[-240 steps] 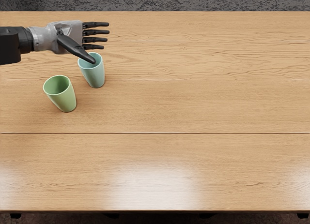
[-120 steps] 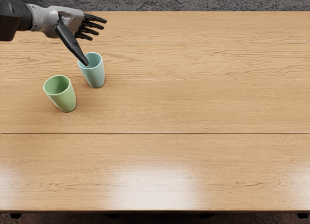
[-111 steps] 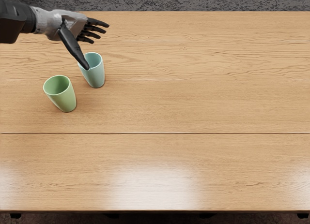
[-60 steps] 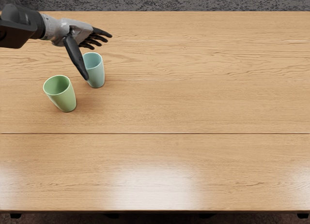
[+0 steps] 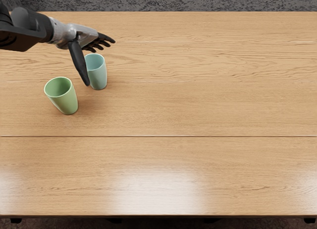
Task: Pick up cup and place in cup with left hand
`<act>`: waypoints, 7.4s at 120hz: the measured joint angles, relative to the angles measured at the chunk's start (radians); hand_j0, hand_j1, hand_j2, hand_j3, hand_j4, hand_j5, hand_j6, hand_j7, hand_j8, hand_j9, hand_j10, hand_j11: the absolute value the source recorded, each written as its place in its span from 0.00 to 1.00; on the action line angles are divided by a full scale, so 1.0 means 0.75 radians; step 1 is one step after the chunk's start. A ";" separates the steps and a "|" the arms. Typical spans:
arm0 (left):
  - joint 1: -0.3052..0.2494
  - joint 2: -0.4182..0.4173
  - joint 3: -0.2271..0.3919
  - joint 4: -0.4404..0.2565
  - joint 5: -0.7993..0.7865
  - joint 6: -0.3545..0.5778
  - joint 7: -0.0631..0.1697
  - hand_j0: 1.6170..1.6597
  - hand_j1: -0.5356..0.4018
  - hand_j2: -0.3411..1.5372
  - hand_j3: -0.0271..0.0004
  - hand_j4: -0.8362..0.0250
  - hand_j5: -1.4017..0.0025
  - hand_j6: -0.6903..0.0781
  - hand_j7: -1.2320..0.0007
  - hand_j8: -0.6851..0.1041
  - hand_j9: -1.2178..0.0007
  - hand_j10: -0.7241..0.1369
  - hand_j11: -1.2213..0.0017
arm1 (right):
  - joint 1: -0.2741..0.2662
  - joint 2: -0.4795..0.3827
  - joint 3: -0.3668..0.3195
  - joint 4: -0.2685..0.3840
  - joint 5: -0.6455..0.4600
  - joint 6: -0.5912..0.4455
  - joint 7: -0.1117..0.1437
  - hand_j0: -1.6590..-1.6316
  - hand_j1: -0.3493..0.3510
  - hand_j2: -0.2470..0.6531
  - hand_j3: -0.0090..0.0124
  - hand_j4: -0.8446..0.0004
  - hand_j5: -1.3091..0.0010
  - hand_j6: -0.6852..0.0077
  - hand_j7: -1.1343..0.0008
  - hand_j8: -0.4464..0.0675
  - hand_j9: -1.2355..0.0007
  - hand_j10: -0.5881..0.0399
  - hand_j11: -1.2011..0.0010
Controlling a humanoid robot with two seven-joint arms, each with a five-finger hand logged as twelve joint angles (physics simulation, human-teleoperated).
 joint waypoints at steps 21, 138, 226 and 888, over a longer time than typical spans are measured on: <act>-0.002 -0.021 0.001 0.002 0.057 0.008 -0.001 0.96 0.91 0.18 0.99 0.94 0.98 0.86 0.98 0.84 0.97 0.81 0.97 | 0.000 0.000 0.000 0.000 0.000 0.000 0.000 0.04 0.00 0.27 0.42 1.00 1.00 0.99 1.00 0.87 1.00 0.94 1.00; -0.057 -0.163 0.299 0.109 0.196 0.302 -0.004 0.96 0.91 0.18 0.99 0.94 0.97 0.86 0.97 0.83 0.97 0.81 0.97 | 0.000 0.000 0.000 0.000 0.000 0.000 0.000 0.04 0.00 0.27 0.42 1.00 1.00 0.99 1.00 0.87 1.00 0.94 1.00; -0.056 -0.218 0.316 0.204 0.197 0.315 -0.012 0.96 0.71 0.20 0.99 0.76 0.83 0.66 0.81 0.63 0.81 0.63 0.81 | 0.000 0.000 0.000 0.000 0.000 0.000 0.000 0.04 0.00 0.27 0.42 1.00 1.00 0.99 1.00 0.87 1.00 0.94 1.00; -0.372 0.326 0.600 -0.197 -0.106 -0.001 -0.044 0.92 0.42 0.28 0.99 0.43 0.54 0.47 0.48 0.50 0.48 0.35 0.48 | 0.000 0.000 0.000 0.000 0.000 0.000 0.000 0.04 0.00 0.27 0.42 1.00 1.00 0.99 1.00 0.87 1.00 0.94 1.00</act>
